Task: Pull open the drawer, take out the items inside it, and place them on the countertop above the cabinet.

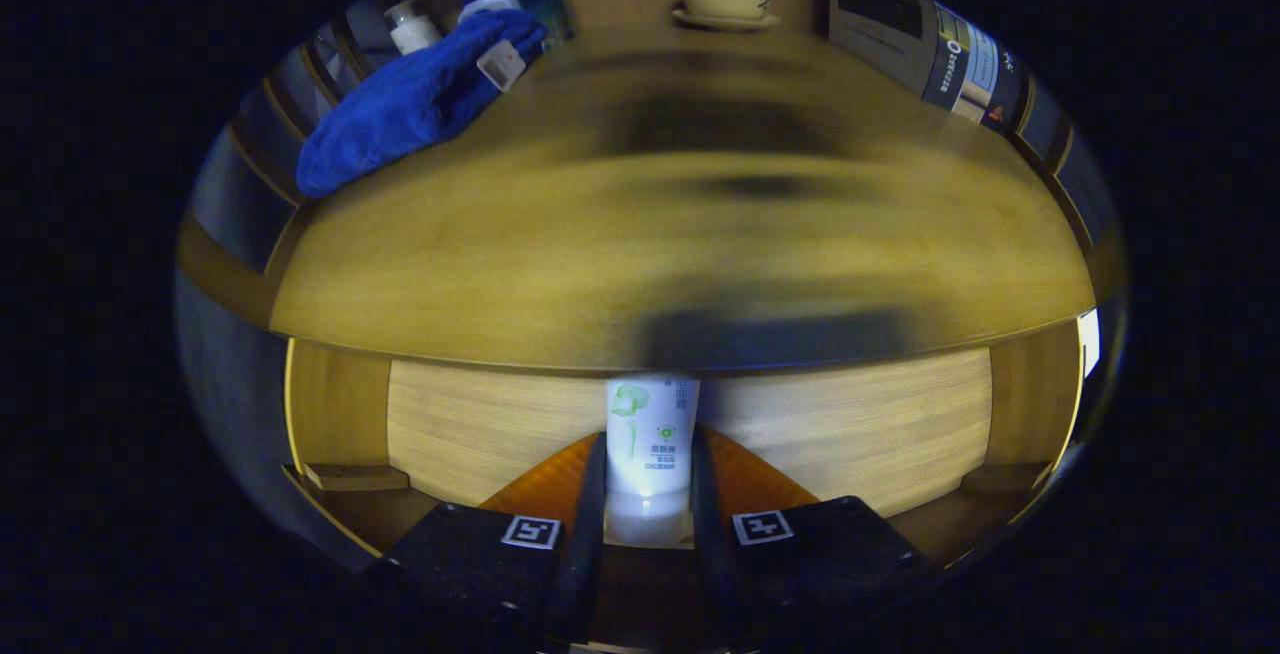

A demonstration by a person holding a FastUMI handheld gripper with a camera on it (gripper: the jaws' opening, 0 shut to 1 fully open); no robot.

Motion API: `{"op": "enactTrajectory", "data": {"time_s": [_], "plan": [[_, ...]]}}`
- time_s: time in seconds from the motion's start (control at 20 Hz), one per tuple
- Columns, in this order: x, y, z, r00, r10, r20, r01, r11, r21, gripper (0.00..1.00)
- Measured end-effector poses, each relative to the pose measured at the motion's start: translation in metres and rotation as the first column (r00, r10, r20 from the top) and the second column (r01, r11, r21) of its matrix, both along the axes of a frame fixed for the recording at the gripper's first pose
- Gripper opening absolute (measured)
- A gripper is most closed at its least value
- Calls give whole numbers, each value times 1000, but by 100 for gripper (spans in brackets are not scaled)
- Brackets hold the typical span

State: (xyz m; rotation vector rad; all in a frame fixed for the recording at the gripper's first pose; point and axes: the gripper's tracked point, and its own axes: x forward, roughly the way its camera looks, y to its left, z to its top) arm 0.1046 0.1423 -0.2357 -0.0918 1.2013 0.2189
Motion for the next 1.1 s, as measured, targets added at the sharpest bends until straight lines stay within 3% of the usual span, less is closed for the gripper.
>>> {"op": "enactTrajectory", "data": {"time_s": [0.6, 1.1], "plan": [[-28, -2, 67, 997, 67, 29, -68, 997, 36, 48], [-69, -11, 113, 995, 77, 71, -84, 992, 98, 49]]}}
